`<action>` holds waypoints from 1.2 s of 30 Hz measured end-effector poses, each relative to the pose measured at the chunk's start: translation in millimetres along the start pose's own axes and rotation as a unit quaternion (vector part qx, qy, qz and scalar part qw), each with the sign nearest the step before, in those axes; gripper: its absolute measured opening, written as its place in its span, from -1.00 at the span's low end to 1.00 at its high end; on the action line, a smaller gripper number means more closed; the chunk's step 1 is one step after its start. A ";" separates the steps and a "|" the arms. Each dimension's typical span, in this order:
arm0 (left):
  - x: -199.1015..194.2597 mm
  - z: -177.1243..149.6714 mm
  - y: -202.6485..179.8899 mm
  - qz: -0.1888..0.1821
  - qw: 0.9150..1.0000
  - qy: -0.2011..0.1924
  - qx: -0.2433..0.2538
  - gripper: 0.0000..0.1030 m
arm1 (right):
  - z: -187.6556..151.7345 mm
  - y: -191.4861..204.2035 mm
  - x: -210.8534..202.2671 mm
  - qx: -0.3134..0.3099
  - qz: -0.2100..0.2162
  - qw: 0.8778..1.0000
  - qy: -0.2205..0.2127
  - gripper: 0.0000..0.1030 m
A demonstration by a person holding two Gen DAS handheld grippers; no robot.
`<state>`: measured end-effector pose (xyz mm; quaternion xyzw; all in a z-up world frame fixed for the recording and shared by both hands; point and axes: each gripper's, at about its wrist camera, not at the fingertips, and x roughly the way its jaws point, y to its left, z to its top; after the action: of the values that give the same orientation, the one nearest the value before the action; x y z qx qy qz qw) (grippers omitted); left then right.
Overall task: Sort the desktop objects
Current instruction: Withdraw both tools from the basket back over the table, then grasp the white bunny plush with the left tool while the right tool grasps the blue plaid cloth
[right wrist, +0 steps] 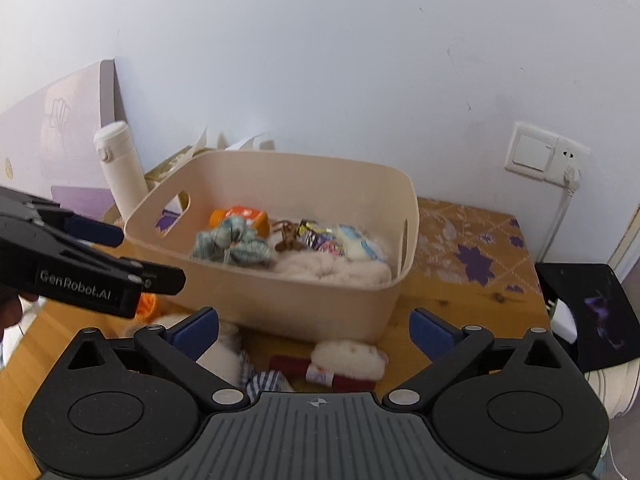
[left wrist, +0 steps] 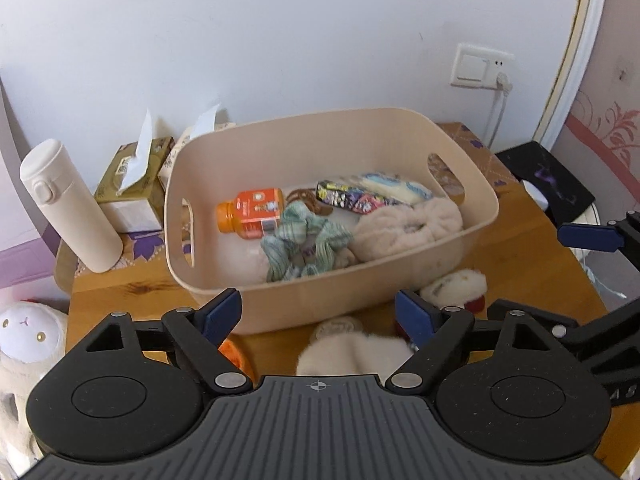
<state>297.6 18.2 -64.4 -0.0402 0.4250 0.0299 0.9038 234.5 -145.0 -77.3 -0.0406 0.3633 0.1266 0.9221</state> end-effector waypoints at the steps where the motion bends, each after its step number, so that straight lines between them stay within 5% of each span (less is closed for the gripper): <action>1: 0.1 -3.2 -0.5 -0.001 1.000 0.003 0.000 0.66 | -4.3 2.0 -0.6 -0.005 0.000 1.000 0.002 1.00; 24: 21.3 -58.3 -1.9 -0.005 0.998 0.067 0.019 0.66 | -92.6 21.5 27.6 -0.023 0.066 0.992 0.109 1.00; 36: 47.1 -56.3 -3.7 -0.014 0.997 0.077 0.002 0.68 | -102.9 25.9 55.9 -0.002 0.078 0.988 0.131 1.00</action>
<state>284.8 9.9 -136.3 -0.0470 0.4928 0.0132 0.8688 199.2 -125.8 -190.3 -0.0302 0.4829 0.1921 0.8538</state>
